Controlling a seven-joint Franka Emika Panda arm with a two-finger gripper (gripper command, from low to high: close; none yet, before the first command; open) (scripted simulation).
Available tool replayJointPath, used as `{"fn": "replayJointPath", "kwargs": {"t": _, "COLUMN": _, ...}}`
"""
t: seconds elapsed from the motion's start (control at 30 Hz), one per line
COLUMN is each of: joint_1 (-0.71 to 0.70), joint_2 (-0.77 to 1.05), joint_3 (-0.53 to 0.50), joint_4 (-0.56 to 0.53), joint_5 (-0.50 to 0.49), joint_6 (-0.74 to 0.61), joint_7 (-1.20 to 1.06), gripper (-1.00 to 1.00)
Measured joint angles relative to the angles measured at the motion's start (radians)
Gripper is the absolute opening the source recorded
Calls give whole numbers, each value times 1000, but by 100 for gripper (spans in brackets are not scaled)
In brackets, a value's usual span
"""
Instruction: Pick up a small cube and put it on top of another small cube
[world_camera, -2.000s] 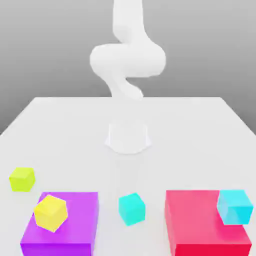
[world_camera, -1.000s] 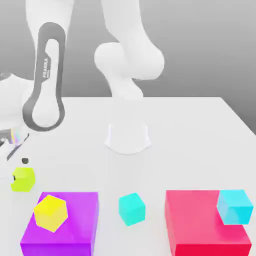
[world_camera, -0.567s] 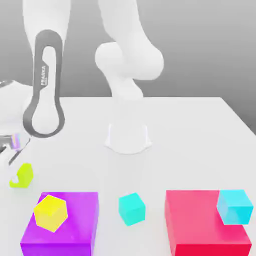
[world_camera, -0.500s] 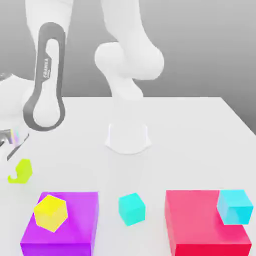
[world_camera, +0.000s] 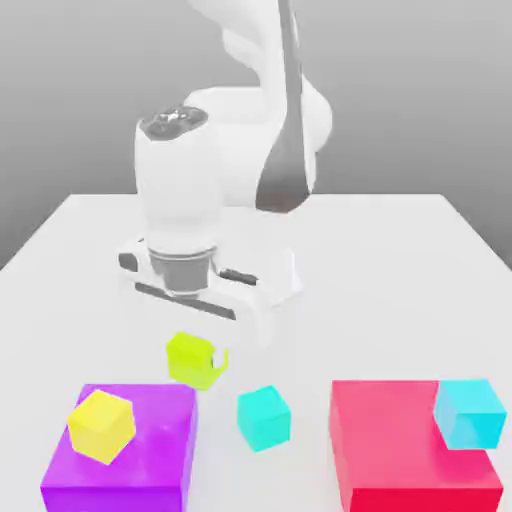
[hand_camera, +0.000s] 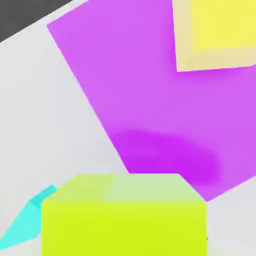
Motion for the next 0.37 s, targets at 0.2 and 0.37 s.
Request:
{"fn": "replayJointPath", "kwargs": {"t": 0.2, "joint_1": 34, "joint_2": 146, "joint_3": 32, "joint_4": -5, "joint_5": -50, "joint_6": 153, "joint_7": -12, "gripper": -100}}
{"fn": "replayJointPath", "kwargs": {"t": 0.37, "joint_1": 32, "joint_2": 201, "joint_3": 40, "joint_4": -4, "joint_5": -30, "joint_6": 207, "joint_7": -27, "gripper": 100}}
